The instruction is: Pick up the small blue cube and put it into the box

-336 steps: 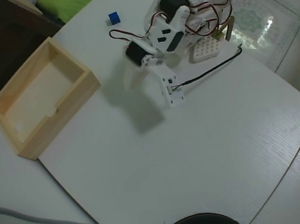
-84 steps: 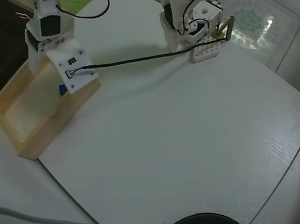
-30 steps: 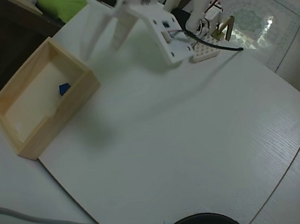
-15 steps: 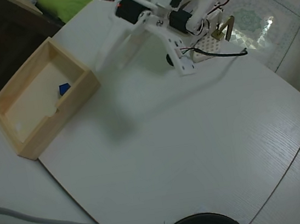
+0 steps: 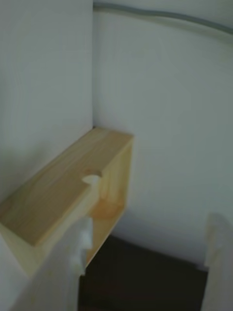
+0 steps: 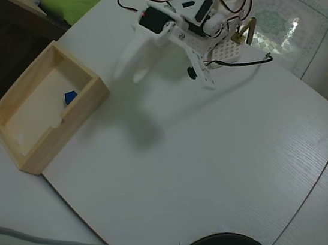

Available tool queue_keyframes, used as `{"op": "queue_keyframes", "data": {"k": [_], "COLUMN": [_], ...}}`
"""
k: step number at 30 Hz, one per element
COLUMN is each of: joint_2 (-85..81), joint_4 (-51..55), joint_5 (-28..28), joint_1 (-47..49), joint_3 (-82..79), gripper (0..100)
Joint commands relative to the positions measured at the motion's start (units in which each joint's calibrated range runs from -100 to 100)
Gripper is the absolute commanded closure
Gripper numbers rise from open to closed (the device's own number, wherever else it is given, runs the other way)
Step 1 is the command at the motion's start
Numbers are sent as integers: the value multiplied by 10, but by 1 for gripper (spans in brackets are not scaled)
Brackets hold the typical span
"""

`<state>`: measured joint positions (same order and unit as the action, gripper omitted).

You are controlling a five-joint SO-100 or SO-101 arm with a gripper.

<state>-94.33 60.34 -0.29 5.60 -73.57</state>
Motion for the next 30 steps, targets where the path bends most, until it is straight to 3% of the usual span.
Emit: {"op": "queue_keyframes", "data": {"k": [1,7,18,30], "joint_2": [-20,-47,-47,-47], "joint_4": [-10,-10,-65,-65], "joint_5": [3,3,3,3], "joint_1": [-3,-6,-112,-119], "joint_3": [-26,-62,-153,-205], "gripper": [77,77,77,77]}}
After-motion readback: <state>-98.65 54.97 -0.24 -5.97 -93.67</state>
